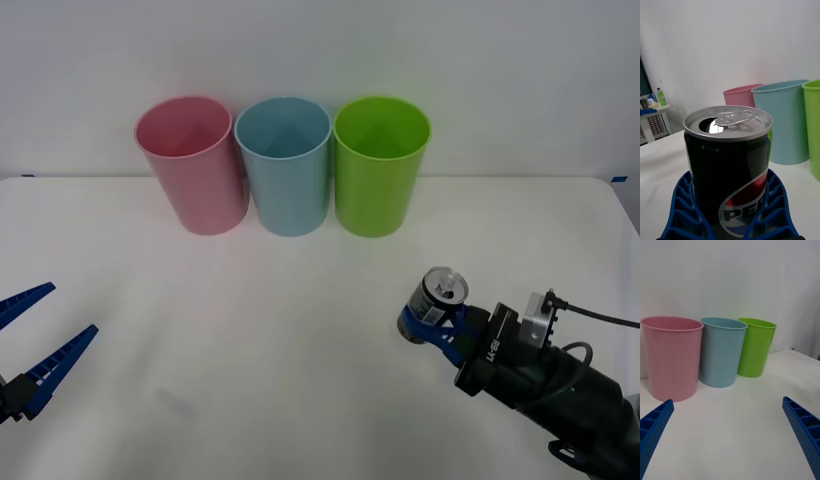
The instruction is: Grasp the object on the table and drop it into the matching bin: aluminum can to the light blue bin, PET bottle to the pink bin.
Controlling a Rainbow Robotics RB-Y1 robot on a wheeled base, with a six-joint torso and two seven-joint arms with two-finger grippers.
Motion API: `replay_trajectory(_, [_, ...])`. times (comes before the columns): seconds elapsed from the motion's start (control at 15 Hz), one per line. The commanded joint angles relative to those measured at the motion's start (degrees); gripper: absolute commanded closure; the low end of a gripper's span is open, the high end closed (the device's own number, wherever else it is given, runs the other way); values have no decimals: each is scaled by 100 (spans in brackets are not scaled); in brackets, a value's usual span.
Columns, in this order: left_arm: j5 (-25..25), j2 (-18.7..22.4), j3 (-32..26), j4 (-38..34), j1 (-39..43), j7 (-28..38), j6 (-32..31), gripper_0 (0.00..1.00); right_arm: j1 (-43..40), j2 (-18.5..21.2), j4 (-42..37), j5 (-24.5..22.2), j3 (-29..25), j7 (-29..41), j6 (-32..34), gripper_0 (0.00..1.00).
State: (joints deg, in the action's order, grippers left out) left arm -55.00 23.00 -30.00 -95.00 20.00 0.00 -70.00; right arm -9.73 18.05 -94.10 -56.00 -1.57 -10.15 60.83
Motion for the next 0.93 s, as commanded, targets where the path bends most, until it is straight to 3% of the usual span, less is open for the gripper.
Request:
replay_trajectory(0.07, [0,0,0,0,0,0,0,0,6,58,-654,63,7,514,-554,100])
replay_trajectory(0.47, [0,0,0,0,0,0,0,0,569,172,-1146,72,113,1358,-1486,100])
replay_trajectory(0.93, [0,0,0,0,0,0,0,0,1500,348,-1146,-42,622,1525,-2690,100])
